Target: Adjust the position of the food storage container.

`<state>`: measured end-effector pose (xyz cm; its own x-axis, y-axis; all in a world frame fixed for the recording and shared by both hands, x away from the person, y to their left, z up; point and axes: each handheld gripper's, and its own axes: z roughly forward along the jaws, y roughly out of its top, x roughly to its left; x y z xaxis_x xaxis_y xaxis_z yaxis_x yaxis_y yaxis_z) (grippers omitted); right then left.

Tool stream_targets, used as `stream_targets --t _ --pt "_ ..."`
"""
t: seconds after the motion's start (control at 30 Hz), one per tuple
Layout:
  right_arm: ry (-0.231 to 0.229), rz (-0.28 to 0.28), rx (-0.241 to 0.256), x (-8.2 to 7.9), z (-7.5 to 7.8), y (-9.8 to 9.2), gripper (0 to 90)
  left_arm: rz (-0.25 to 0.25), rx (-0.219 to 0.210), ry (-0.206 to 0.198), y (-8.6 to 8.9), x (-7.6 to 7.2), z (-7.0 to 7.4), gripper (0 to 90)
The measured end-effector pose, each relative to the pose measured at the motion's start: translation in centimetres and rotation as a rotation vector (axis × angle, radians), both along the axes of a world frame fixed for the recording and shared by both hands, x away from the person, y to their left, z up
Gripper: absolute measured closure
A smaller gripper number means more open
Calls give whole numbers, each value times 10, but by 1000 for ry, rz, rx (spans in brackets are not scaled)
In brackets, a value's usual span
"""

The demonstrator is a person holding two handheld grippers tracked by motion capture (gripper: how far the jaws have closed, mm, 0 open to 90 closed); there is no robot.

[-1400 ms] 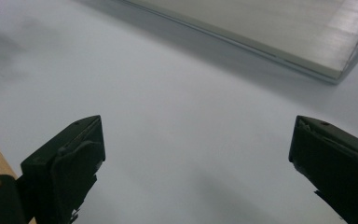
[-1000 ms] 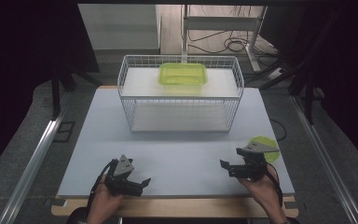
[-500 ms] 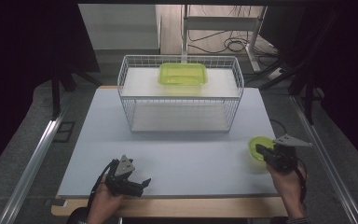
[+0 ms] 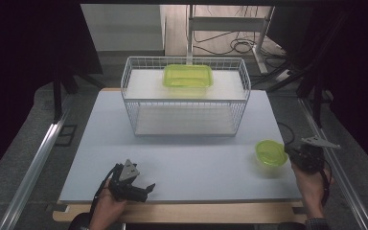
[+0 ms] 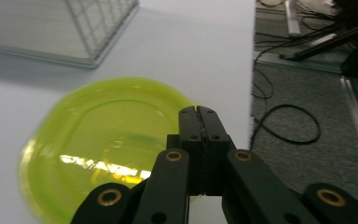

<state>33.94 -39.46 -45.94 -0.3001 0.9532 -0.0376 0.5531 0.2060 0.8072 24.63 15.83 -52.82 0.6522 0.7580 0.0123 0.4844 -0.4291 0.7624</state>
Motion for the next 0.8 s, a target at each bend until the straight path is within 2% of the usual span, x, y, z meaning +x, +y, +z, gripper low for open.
stream_targets --t 0.17,0.27,0.43,0.8 --pt "-4 -32 -24 6 -5 -10 893 -1 0 2 0 0 0 32" --pt "4 -32 -28 8 -8 -12 893 -3 0 3 0 0 -1 32" --pt "28 -25 -41 13 -13 -8 892 -5 5 6 -1 1 -1 32" --pt "65 -3 -32 15 -18 2 892 -10 16 10 -2 0 -1 32"
